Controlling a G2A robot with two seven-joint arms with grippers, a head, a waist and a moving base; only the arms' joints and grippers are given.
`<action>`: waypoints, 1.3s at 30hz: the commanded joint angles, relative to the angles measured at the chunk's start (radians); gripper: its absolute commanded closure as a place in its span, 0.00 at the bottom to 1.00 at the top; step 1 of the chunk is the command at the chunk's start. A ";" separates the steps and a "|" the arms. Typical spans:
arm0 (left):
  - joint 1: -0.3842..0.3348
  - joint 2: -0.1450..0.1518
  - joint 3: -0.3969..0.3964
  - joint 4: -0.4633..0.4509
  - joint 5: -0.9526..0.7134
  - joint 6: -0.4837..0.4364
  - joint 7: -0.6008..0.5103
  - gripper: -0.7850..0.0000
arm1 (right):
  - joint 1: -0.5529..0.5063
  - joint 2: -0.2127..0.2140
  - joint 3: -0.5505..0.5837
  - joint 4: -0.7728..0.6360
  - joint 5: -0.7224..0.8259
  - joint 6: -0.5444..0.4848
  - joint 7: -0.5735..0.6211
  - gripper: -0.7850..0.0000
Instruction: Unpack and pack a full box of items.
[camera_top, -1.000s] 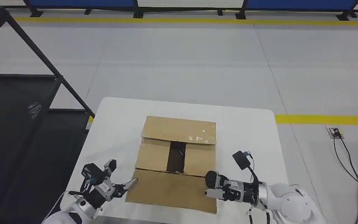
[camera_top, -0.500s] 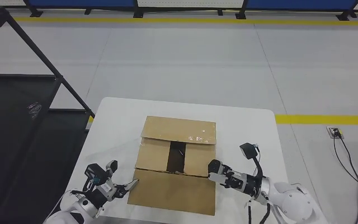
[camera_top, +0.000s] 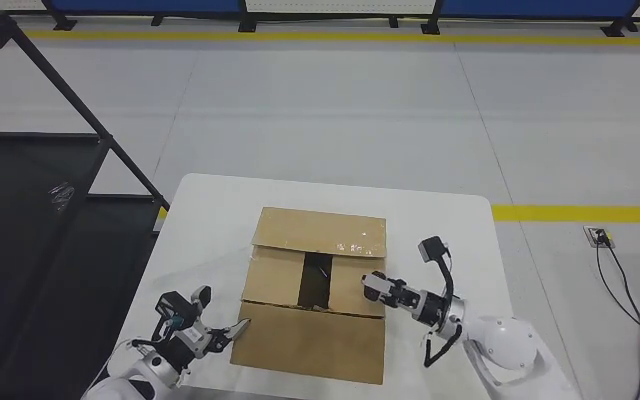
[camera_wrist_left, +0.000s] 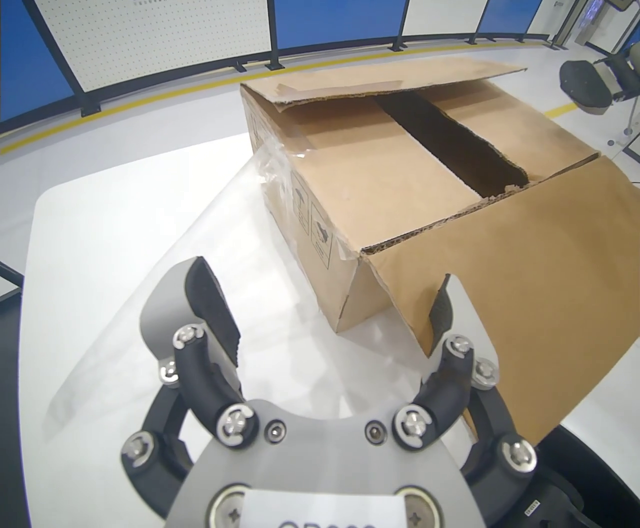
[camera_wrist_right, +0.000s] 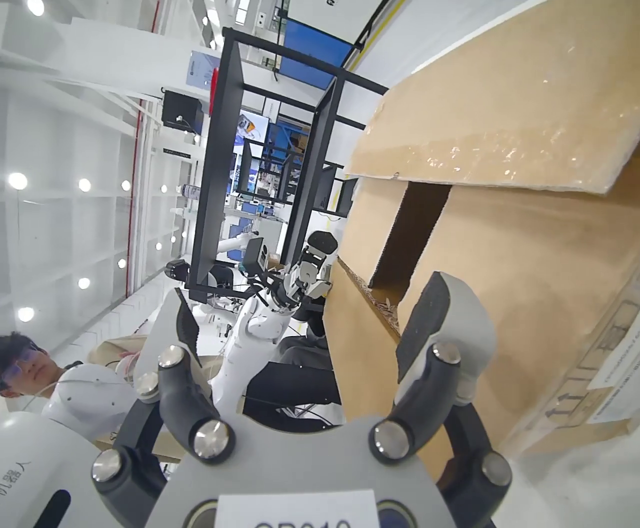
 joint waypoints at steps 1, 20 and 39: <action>-0.001 0.001 0.008 0.006 0.015 -0.003 0.007 0.00 | 0.020 -0.002 -0.013 0.018 0.019 0.031 0.008 0.00; 0.001 0.007 0.045 0.021 0.065 -0.007 0.020 0.00 | 0.113 -0.030 -0.088 0.078 0.002 0.207 -0.234 0.00; 0.014 0.015 0.059 0.011 0.088 -0.005 0.012 0.00 | 0.320 -0.071 -0.201 0.115 -0.221 0.326 -0.445 0.00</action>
